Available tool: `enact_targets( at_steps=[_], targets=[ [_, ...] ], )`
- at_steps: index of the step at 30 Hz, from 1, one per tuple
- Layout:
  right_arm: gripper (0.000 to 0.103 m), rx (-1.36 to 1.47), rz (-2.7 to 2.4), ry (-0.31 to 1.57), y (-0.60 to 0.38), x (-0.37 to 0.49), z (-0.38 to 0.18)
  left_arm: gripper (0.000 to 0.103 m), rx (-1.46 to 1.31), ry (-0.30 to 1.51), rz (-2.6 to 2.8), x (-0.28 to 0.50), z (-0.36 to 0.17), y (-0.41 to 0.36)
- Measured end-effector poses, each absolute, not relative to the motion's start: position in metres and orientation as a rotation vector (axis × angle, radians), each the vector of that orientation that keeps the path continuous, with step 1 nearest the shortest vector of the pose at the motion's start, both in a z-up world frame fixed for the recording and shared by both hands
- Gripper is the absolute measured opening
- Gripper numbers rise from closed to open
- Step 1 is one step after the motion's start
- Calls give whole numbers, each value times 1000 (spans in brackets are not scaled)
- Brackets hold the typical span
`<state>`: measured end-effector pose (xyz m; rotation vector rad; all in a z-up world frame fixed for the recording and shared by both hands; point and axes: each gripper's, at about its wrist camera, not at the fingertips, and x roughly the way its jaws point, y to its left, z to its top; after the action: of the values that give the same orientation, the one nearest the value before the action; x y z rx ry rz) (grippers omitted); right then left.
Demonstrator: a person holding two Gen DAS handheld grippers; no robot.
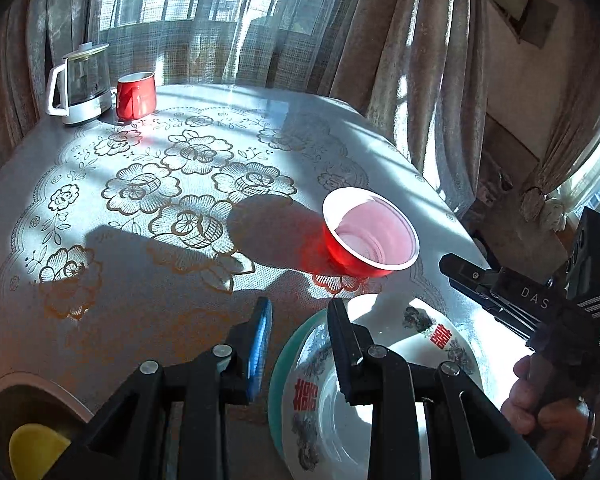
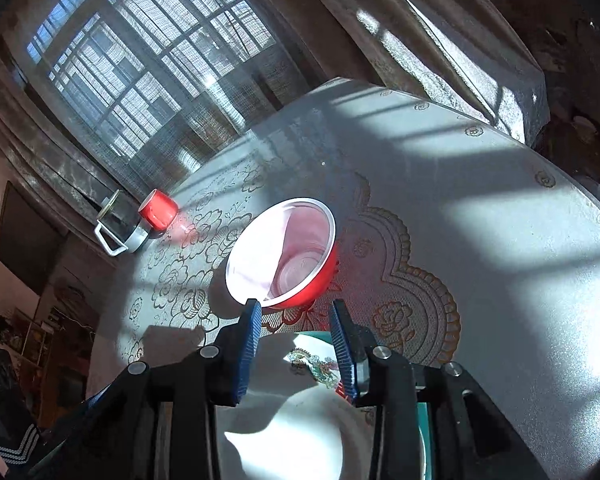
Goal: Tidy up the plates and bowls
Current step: 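Grasp the rim of the red bowl with both grippers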
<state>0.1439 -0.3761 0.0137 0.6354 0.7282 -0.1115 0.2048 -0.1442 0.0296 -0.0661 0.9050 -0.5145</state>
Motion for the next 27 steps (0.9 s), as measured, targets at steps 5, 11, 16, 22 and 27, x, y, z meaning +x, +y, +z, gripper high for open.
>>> enact_targets(
  at_steps=[5, 11, 16, 22, 27],
  targets=[
    [31, 648, -134, 759, -387, 170, 4, 29, -111, 943, -555, 236, 22, -171],
    [31, 660, -171, 805, -400, 195, -10, 29, -116, 995, -551, 269, 8, -195],
    [30, 653, -178, 828, -403, 205, -20, 29, -122, 1025, -579, 284, -8, -208],
    [13, 629, -172, 846, -398, 208, -22, 25, -127, 1035, -682, 282, -10, -223],
    [13, 614, -177, 837, -397, 206, -19, 25, -120, 1016, -683, 277, -4, -223]
  ],
)
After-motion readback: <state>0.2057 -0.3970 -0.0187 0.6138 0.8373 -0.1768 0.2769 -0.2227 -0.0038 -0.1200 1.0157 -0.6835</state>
